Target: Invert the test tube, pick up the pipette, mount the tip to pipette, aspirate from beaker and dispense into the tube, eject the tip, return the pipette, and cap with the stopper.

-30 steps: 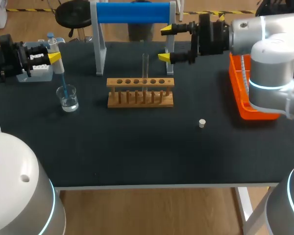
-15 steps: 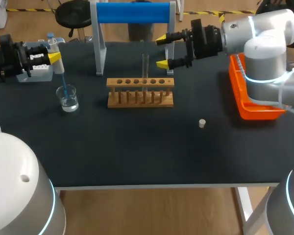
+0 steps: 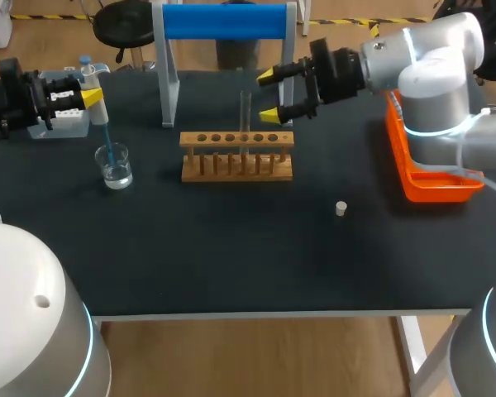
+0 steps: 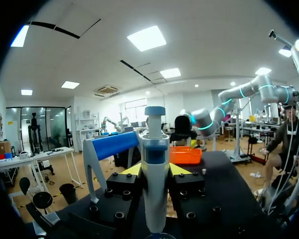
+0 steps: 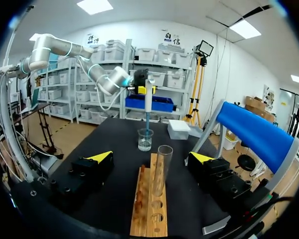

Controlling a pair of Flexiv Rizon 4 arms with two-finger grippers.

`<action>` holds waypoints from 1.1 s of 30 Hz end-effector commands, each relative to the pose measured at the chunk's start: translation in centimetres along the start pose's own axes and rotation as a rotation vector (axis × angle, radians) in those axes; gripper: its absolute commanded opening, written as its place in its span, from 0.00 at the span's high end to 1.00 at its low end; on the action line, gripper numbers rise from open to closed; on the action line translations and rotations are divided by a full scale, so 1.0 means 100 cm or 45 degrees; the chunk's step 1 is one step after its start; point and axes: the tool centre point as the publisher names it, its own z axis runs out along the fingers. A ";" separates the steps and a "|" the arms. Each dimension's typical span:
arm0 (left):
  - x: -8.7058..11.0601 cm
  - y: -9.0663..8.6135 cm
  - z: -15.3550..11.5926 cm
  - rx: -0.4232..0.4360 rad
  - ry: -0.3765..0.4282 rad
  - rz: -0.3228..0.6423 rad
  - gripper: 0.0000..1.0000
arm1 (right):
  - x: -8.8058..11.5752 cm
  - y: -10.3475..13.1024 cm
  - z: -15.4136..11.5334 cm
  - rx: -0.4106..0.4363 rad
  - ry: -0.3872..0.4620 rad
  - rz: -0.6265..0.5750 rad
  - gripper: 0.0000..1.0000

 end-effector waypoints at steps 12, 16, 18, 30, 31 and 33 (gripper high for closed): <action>0.001 -0.001 0.000 -0.003 -0.002 -0.001 1.00 | 0.002 -0.015 0.026 0.054 -0.056 0.028 0.00; 0.001 -0.001 0.000 -0.003 -0.002 -0.001 1.00 | 0.005 -0.017 0.031 0.079 -0.052 0.025 0.00; 0.001 -0.001 0.000 -0.003 -0.002 -0.001 1.00 | 0.007 -0.018 0.034 0.089 -0.056 0.023 0.00; 0.001 -0.001 0.000 -0.003 -0.002 -0.001 1.00 | 0.010 -0.024 0.047 0.156 -0.073 0.006 0.00; 0.001 -0.001 0.000 -0.003 -0.002 -0.001 1.00 | 0.010 -0.025 0.047 0.164 -0.077 0.002 0.00; 0.001 -0.001 0.000 -0.003 -0.002 -0.001 1.00 | 0.010 -0.026 0.048 0.168 -0.081 0.001 0.00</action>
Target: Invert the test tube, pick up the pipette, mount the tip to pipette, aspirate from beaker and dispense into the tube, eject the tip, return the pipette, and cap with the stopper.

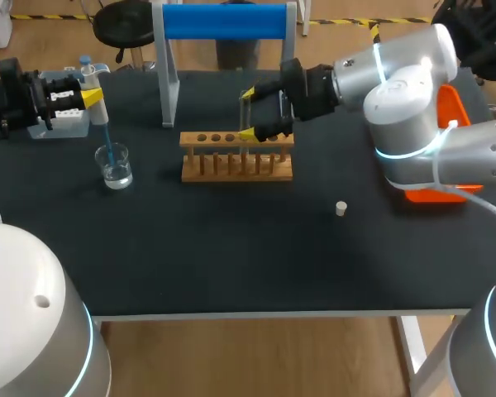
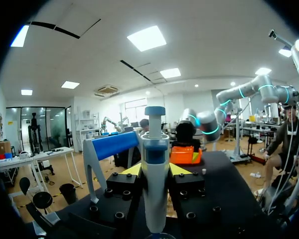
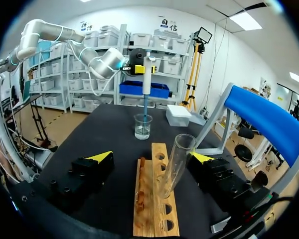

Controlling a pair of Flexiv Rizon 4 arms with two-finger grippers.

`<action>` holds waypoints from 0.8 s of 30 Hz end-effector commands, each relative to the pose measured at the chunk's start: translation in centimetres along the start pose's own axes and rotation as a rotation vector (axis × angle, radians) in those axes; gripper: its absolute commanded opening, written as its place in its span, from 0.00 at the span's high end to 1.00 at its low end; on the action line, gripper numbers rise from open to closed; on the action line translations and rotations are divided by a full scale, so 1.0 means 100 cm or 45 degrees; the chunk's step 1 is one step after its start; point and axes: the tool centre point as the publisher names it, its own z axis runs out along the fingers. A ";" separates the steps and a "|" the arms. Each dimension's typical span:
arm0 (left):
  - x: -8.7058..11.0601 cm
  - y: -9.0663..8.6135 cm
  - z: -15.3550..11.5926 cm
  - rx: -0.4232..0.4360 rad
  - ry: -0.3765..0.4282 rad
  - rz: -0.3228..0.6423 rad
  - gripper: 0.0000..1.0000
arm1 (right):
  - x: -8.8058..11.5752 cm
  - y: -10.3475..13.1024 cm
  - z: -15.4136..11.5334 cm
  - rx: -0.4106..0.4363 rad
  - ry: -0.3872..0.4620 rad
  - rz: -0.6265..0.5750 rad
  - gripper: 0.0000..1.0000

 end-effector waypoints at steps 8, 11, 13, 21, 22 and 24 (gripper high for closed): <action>0.001 -0.001 0.000 -0.003 -0.002 -0.001 1.00 | -0.001 -0.004 0.005 0.047 -0.015 -0.022 0.00; 0.001 -0.001 0.000 -0.003 -0.002 -0.001 1.00 | -0.003 -0.005 0.007 0.054 -0.018 -0.031 0.00; 0.001 -0.001 0.000 -0.003 -0.002 -0.001 1.00 | -0.004 -0.006 0.008 0.058 -0.016 -0.037 0.00; 0.001 -0.001 0.000 -0.003 -0.002 -0.001 1.00 | -0.007 -0.008 0.012 0.070 0.001 -0.055 0.00; 0.001 -0.001 0.000 -0.003 -0.002 -0.001 1.00 | -0.008 -0.008 0.013 0.071 0.002 -0.056 0.00; 0.001 -0.001 0.000 -0.003 -0.002 -0.001 1.00 | -0.009 -0.008 0.013 0.074 0.006 -0.059 0.00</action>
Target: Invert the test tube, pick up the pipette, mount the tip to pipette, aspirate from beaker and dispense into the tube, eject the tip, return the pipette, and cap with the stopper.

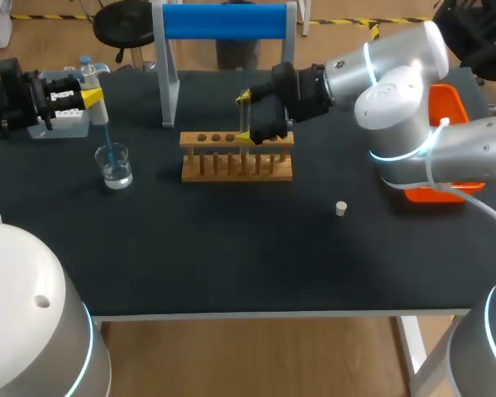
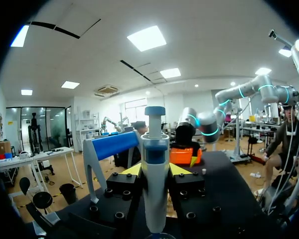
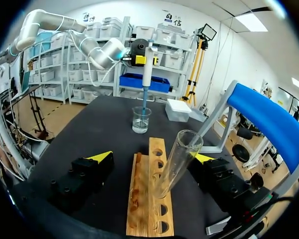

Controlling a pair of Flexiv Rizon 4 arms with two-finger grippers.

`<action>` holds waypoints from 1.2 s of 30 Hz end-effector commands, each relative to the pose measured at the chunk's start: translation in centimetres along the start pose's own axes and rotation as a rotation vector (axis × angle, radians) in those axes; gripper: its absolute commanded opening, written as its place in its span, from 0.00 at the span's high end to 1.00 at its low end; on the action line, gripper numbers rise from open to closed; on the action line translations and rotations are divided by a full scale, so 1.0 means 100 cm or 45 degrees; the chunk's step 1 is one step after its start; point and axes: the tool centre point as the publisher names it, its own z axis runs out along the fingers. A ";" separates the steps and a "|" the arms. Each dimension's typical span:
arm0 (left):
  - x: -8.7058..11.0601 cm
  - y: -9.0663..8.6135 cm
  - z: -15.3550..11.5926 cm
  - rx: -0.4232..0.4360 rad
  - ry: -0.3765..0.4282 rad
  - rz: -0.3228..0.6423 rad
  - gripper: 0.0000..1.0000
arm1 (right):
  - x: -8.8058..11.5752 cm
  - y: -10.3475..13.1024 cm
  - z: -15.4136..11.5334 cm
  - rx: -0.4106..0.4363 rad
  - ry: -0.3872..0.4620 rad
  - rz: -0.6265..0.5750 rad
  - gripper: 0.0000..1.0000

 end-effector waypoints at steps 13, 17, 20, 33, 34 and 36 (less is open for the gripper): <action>0.001 -0.001 0.000 -0.003 -0.002 -0.001 1.00 | -0.015 -0.002 0.004 0.008 0.015 -0.010 0.00; 0.001 -0.001 0.000 -0.003 -0.002 -0.001 1.00 | -0.019 0.000 0.006 0.005 0.014 -0.013 0.00; 0.001 -0.001 0.000 -0.003 -0.002 -0.001 1.00 | -0.021 0.000 0.008 0.006 0.020 -0.015 0.00; 0.001 -0.001 0.000 -0.003 -0.002 -0.001 1.00 | -0.025 -0.005 0.012 0.010 0.026 -0.005 0.00; 0.001 -0.001 0.000 -0.003 -0.002 -0.001 1.00 | -0.025 -0.005 0.012 0.010 0.025 -0.005 0.00; 0.001 -0.001 0.000 -0.003 -0.002 -0.001 1.00 | -0.026 -0.005 0.011 0.010 0.022 -0.006 0.00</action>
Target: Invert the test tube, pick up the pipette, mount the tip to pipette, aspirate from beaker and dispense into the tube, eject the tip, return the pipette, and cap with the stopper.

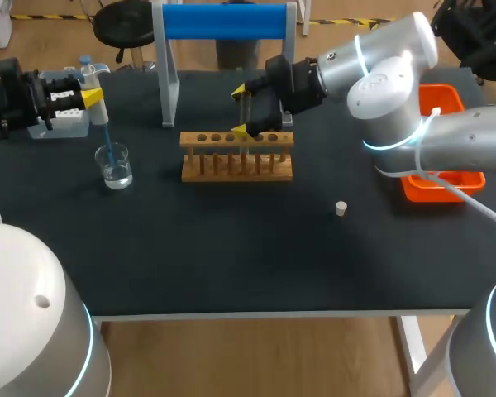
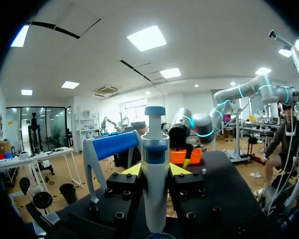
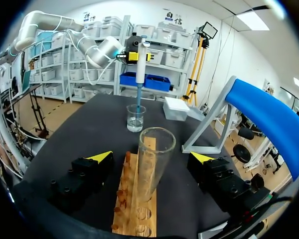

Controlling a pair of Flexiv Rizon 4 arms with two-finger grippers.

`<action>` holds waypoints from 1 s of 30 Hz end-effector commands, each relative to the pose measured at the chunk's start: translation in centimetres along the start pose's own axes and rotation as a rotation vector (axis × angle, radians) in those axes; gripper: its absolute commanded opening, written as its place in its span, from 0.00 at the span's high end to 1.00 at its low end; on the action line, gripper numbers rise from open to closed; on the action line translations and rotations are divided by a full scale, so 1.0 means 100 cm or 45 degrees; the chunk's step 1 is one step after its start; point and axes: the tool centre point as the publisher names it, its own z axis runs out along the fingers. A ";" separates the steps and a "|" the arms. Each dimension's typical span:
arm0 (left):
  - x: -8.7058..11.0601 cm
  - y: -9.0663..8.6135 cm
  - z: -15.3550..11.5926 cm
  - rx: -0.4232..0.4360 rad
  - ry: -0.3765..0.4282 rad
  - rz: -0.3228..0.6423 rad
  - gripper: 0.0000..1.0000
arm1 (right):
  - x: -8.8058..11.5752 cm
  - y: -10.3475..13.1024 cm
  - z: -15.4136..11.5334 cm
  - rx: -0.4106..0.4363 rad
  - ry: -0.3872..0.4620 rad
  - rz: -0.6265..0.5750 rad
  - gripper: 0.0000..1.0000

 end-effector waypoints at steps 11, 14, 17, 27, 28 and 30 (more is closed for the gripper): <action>0.001 -0.001 0.000 -0.003 -0.002 -0.001 1.00 | -0.005 -0.002 -0.001 0.004 -0.005 -0.002 0.00; 0.001 -0.001 0.000 -0.003 -0.002 -0.001 1.00 | -0.006 -0.002 -0.001 0.006 -0.006 -0.004 0.00; 0.001 -0.001 0.000 -0.003 -0.002 -0.001 1.00 | -0.007 -0.003 -0.001 0.009 -0.009 -0.004 0.00; 0.001 -0.001 0.000 -0.003 -0.002 -0.001 1.00 | -0.010 -0.003 0.001 0.011 -0.013 -0.004 0.00; 0.001 -0.001 0.000 -0.003 -0.002 -0.001 1.00 | -0.010 -0.003 0.001 0.011 -0.013 -0.004 0.00; 0.001 -0.001 0.000 -0.003 -0.002 -0.001 1.00 | -0.010 -0.003 0.001 0.004 -0.028 -0.003 0.00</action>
